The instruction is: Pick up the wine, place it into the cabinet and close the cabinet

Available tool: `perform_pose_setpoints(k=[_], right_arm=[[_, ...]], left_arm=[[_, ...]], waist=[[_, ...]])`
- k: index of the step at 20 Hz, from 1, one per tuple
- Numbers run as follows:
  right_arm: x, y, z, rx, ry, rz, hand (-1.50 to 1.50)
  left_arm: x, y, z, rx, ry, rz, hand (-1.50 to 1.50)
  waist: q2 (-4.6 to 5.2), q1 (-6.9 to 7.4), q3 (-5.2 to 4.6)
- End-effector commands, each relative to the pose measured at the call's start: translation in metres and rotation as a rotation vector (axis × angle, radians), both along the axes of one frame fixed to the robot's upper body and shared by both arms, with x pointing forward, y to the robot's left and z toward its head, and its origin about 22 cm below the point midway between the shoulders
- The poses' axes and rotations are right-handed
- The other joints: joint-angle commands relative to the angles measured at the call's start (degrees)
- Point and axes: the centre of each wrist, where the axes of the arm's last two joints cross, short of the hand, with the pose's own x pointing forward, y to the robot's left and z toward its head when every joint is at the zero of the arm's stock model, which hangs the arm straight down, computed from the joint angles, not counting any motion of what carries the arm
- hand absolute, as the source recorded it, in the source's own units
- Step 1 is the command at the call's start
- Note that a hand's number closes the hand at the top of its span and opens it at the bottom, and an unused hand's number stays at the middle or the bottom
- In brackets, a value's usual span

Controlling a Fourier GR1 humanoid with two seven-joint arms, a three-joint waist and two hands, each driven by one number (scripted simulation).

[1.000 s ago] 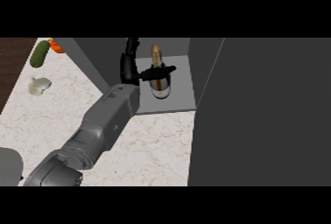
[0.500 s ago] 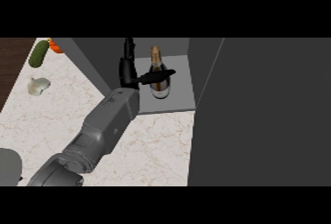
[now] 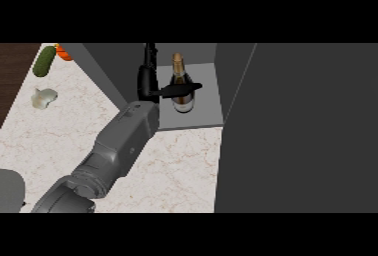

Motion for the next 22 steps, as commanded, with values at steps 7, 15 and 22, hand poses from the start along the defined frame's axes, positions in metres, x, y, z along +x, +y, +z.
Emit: perform_pose_setpoints(k=[7, 15, 22], right_arm=[[-0.003, 0.004, 0.002, 0.024, 0.013, 0.034, -1.5], [0.002, 0.007, -0.001, 0.008, 0.028, 0.045, -1.5], [-0.009, 0.0, 0.002, 0.02, 0.007, 0.039, -1.5]], left_arm=[[-0.003, 0.003, -0.006, -0.032, 0.01, -0.038, -1.5], [-0.009, 0.008, -0.017, -0.148, 0.01, -0.065, -1.5], [-0.014, 0.01, -0.024, -0.186, 0.023, -0.078, -1.5]], waist=[[-0.22, 0.16, -0.08], [-0.63, -0.29, -0.08], [-1.14, -0.11, -0.03]])
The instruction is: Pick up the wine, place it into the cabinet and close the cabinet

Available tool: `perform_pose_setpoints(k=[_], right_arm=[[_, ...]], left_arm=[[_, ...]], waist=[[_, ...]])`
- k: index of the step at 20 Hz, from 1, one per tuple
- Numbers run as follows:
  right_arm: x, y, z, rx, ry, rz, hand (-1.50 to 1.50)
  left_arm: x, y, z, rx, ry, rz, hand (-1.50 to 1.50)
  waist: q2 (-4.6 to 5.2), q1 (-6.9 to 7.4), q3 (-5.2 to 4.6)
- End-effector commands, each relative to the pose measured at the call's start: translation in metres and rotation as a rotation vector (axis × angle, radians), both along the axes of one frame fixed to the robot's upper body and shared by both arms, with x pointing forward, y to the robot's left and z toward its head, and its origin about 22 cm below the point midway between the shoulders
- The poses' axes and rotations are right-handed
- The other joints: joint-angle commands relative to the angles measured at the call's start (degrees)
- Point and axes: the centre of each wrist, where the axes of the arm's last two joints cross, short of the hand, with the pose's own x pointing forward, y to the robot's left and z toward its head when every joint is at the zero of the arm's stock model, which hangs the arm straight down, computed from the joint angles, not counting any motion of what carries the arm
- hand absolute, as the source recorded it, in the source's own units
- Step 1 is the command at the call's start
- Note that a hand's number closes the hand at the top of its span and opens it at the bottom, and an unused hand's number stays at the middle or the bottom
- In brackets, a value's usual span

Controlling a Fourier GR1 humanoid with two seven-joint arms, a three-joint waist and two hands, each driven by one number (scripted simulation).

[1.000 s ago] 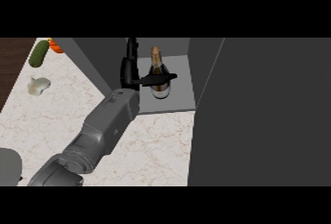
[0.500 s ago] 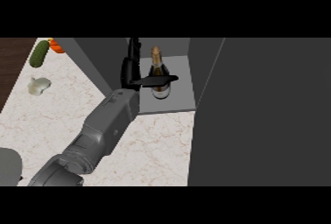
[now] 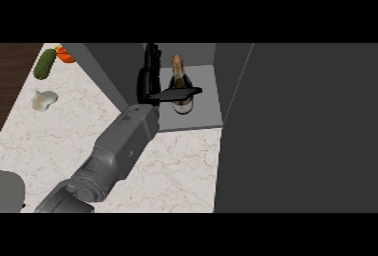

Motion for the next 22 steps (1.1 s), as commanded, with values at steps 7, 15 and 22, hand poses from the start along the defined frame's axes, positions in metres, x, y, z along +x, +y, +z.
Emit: perform_pose_setpoints(k=[7, 15, 22], right_arm=[[-0.001, -0.009, -0.003, 0.012, -0.005, -0.02, -1.5], [-0.017, -0.008, -0.01, 0.012, 0.0, -0.059, -1.5], [-0.026, -0.011, -0.001, 0.0, -0.013, -0.088, -1.5]], left_arm=[[-0.034, 0.005, -0.038, -0.057, 0.053, -0.006, -1.5], [-0.091, -0.04, -0.041, -0.026, 0.053, -0.042, -1.5], [-0.139, -0.061, -0.016, -0.037, -0.015, -0.067, -1.5]], waist=[[-0.66, 1.91, 0.02], [-0.73, 3.6, 0.03], [-0.93, 5.0, 0.05]])
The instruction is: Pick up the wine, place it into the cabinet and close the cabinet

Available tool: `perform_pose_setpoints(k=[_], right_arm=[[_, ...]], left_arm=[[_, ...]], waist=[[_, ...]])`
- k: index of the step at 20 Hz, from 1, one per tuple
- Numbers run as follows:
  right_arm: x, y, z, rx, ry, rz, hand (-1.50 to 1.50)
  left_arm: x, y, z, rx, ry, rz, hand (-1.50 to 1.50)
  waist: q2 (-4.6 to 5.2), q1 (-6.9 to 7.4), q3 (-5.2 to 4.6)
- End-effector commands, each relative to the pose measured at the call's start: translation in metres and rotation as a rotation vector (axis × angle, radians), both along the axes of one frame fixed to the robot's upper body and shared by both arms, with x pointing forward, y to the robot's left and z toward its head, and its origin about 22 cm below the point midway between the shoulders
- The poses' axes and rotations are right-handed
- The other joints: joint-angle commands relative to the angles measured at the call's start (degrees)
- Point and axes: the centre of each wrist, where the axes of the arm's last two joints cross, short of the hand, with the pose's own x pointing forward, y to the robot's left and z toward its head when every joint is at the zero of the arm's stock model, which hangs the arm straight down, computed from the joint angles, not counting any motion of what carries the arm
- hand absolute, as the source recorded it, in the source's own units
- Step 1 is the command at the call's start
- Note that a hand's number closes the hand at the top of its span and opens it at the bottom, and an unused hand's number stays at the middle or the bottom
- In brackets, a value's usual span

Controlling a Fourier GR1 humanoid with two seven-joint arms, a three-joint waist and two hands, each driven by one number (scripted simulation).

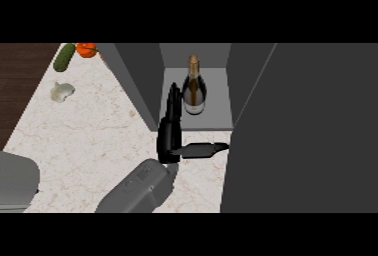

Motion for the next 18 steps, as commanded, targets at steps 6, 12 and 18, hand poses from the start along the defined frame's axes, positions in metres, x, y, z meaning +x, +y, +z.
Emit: perform_pose_setpoints(k=[6, 12, 18], right_arm=[[-0.027, -0.006, 0.014, 0.01, -0.022, -0.003, -1.5], [-0.018, -0.001, 0.017, 0.025, -0.039, 0.003, -1.5], [-0.005, -0.015, 0.01, 0.002, -0.024, 0.028, -1.5]], left_arm=[[-0.068, 0.003, 0.03, -0.07, -0.042, 0.013, -1.5], [-0.107, 0.007, 0.046, -0.049, -0.026, 0.045, -1.5], [-0.134, 0.037, 0.067, -0.112, -0.042, 0.0, -1.5]], waist=[[0.0, 0.58, -0.01], [0.05, 0.68, -0.01], [0.21, 0.59, 0.0]])
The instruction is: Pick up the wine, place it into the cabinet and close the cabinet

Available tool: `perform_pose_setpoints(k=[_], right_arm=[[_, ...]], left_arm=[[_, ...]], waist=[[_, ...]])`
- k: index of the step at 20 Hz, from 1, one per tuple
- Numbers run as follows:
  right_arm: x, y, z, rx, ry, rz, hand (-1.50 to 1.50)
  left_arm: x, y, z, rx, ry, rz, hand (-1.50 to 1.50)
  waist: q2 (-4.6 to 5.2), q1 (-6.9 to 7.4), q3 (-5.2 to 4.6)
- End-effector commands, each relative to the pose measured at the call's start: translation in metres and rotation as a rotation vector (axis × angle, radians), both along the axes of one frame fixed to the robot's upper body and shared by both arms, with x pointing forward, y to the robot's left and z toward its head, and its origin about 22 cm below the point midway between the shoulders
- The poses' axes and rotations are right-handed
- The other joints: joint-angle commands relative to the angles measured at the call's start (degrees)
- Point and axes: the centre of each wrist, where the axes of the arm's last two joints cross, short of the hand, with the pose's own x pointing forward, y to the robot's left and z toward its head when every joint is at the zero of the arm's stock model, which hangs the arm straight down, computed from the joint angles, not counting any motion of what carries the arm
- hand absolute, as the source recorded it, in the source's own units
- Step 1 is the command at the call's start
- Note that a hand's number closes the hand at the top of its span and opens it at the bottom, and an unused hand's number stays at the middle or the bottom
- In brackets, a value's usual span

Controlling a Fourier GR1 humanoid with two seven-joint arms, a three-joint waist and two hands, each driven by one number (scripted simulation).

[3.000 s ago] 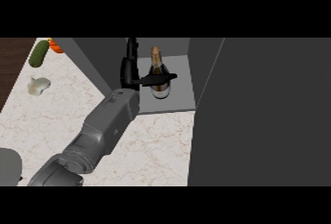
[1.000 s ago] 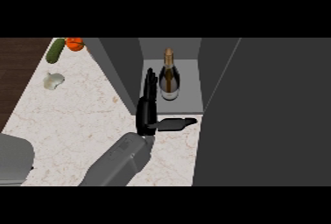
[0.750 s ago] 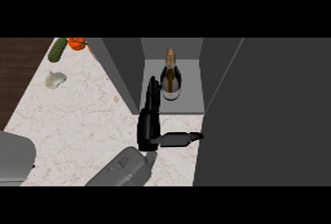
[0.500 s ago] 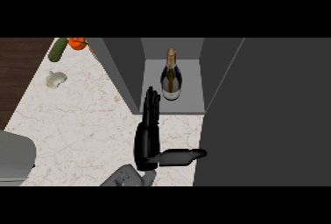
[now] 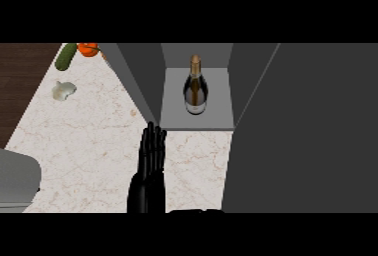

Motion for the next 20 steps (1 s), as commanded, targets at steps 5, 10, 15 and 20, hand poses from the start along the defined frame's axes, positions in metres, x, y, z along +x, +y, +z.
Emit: perform_pose_setpoints(k=[5, 10, 15, 20], right_arm=[[-0.014, 0.001, 0.006, 0.041, 0.041, 0.166, 1.5], [-0.028, -0.002, 0.007, -0.022, 0.06, 0.203, 1.5], [-0.029, 0.004, 0.002, -0.04, 0.046, 0.233, 1.5], [-0.027, 0.016, -0.011, 0.05, 0.195, 0.336, 1.5]], left_arm=[[-0.017, 0.051, 0.01, 0.027, -0.018, -0.085, -1.5], [-0.023, 0.069, 0.013, 0.032, -0.033, -0.117, -1.5], [-0.057, 0.105, 0.018, 0.027, -0.03, -0.144, -1.5], [-0.048, 0.139, 0.035, 0.042, -0.057, -0.119, -1.5]], waist=[[0.1, -0.14, -0.03], [0.08, -0.51, -0.03], [0.01, -0.03, -0.04], [-0.01, 0.23, -0.05]])
